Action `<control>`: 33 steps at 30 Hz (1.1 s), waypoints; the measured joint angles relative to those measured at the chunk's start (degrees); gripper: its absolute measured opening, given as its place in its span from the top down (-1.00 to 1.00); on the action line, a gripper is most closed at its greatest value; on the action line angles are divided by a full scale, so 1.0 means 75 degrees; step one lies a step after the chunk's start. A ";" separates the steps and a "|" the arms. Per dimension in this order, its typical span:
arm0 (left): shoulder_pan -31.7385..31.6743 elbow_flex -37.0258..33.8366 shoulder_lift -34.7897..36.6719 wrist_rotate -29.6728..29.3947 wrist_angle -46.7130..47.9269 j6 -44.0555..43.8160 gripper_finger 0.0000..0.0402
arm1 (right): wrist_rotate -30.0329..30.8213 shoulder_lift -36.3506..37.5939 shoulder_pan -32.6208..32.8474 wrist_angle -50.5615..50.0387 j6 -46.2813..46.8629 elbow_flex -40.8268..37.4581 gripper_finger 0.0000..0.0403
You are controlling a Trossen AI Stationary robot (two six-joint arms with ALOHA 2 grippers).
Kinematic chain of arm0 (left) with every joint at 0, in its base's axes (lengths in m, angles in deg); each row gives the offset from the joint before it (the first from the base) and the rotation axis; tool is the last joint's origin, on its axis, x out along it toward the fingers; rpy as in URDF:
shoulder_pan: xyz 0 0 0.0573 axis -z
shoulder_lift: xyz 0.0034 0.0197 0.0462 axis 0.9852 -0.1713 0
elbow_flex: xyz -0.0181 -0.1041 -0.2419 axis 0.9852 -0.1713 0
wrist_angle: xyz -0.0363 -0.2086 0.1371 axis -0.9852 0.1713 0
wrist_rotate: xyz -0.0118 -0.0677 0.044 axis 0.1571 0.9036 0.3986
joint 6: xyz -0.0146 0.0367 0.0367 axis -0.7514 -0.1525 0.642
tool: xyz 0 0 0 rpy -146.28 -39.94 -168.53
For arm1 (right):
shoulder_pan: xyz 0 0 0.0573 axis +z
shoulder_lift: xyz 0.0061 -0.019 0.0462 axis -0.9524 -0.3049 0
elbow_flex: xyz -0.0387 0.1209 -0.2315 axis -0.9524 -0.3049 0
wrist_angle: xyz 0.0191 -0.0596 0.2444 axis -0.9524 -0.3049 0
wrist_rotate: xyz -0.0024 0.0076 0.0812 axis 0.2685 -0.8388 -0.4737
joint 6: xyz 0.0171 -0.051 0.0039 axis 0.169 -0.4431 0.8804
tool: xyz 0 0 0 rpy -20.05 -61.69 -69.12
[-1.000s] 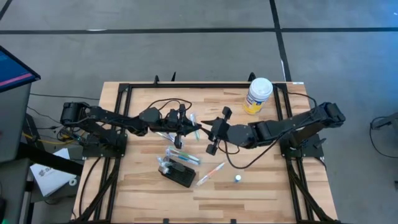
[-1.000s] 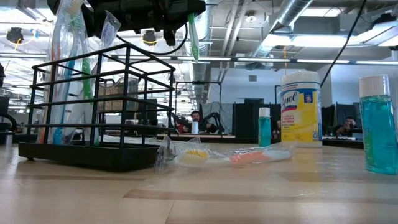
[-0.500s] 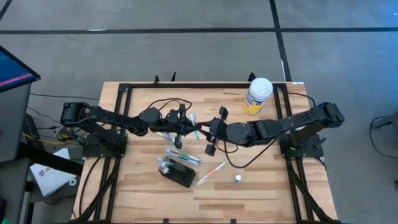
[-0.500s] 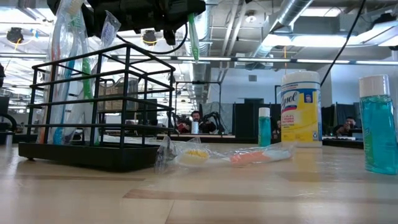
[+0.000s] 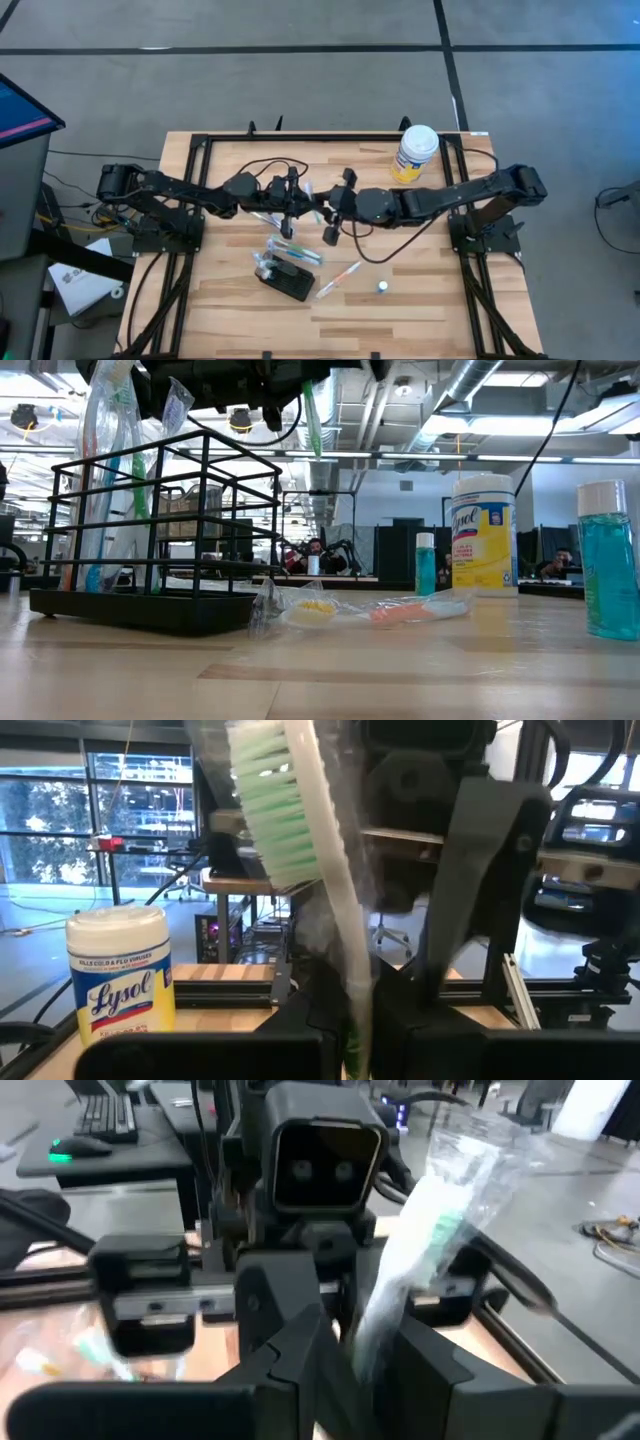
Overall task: Pick & Place toothbrushing station
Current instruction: Put the green toothbrush into the mesh organizer
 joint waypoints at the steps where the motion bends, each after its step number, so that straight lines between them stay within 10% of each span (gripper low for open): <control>1: 0.0000 -0.0007 0.0002 -0.0004 0.0052 0.0008 0.95 | -0.0021 -0.0043 -0.0032 0.0060 -0.0065 -0.0001 0.54; 33: 0.0003 -0.0019 -0.0013 -0.0008 0.0037 -0.0076 0.75 | -0.0108 0.0004 -0.0056 0.0141 -0.0341 -0.0016 0.97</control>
